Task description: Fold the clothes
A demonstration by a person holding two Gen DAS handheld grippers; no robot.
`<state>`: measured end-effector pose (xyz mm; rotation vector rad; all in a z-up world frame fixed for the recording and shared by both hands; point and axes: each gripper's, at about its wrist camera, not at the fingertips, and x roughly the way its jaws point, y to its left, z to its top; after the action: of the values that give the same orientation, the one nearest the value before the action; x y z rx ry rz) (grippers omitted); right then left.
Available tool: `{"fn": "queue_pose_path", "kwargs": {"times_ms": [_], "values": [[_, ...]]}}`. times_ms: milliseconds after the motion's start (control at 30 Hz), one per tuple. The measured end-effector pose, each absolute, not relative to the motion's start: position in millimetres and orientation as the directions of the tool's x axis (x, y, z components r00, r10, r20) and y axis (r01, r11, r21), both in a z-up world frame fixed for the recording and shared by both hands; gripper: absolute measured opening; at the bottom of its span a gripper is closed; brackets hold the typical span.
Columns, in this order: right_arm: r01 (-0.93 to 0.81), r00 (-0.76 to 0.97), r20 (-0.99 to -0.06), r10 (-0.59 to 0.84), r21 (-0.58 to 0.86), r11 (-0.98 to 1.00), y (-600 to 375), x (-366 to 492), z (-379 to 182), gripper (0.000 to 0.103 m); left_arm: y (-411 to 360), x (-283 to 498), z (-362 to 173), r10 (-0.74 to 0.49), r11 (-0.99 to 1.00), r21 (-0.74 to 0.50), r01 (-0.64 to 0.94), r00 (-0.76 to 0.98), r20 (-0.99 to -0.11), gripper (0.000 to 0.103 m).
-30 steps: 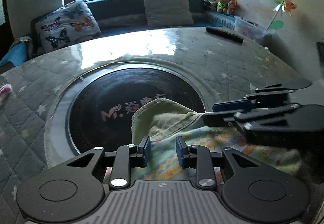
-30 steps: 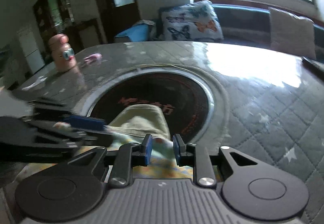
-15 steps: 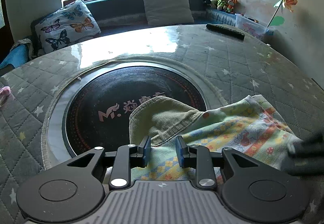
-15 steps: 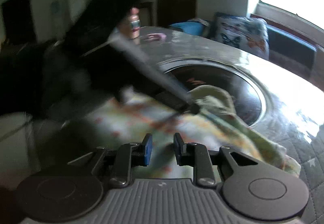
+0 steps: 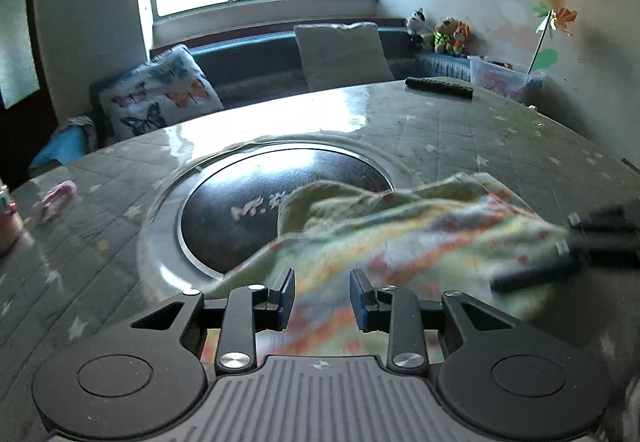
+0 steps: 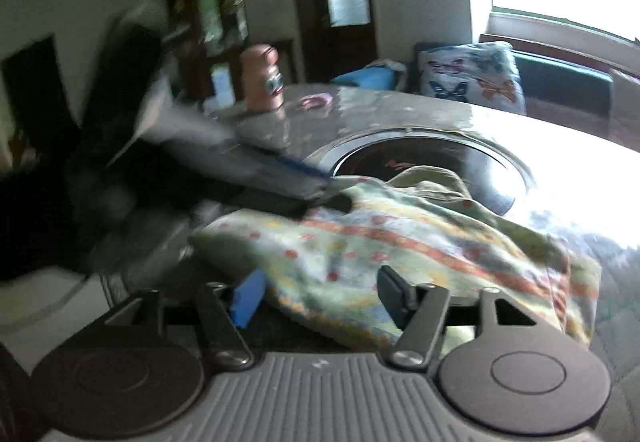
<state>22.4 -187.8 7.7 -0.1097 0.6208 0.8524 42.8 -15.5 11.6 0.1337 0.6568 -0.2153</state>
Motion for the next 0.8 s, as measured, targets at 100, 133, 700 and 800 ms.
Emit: {"fn": "queue_pose_path", "kwargs": {"times_ms": [100, 133, 700, 800], "values": [[-0.698, 0.507, -0.545, 0.668, 0.196, 0.689, -196.4, 24.2, 2.0, 0.066, -10.4, 20.1, 8.7, -0.139, 0.974, 0.060, 0.219, 0.784, -0.606, 0.033], [-0.687, 0.510, -0.545, 0.666, 0.207, 0.696, -198.7, 24.5, -0.3, 0.066, -7.9, 15.4, 6.6, -0.131, 0.977, 0.056, 0.206, 0.784, -0.606, 0.032], [-0.411, 0.669, -0.559, 0.491, 0.272, 0.870, -278.4, 24.5, -14.5, 0.065, 11.2, -8.3, -2.0, -0.080, 0.991, 0.038, 0.128, 0.800, -0.594, 0.033], [-0.422, 0.681, -0.544, 0.490, 0.256, 0.870, -276.3, 24.1, -9.3, 0.065, 13.7, -8.1, -1.7, -0.076, 0.992, 0.035, 0.121, 0.800, -0.595, 0.033]]}}
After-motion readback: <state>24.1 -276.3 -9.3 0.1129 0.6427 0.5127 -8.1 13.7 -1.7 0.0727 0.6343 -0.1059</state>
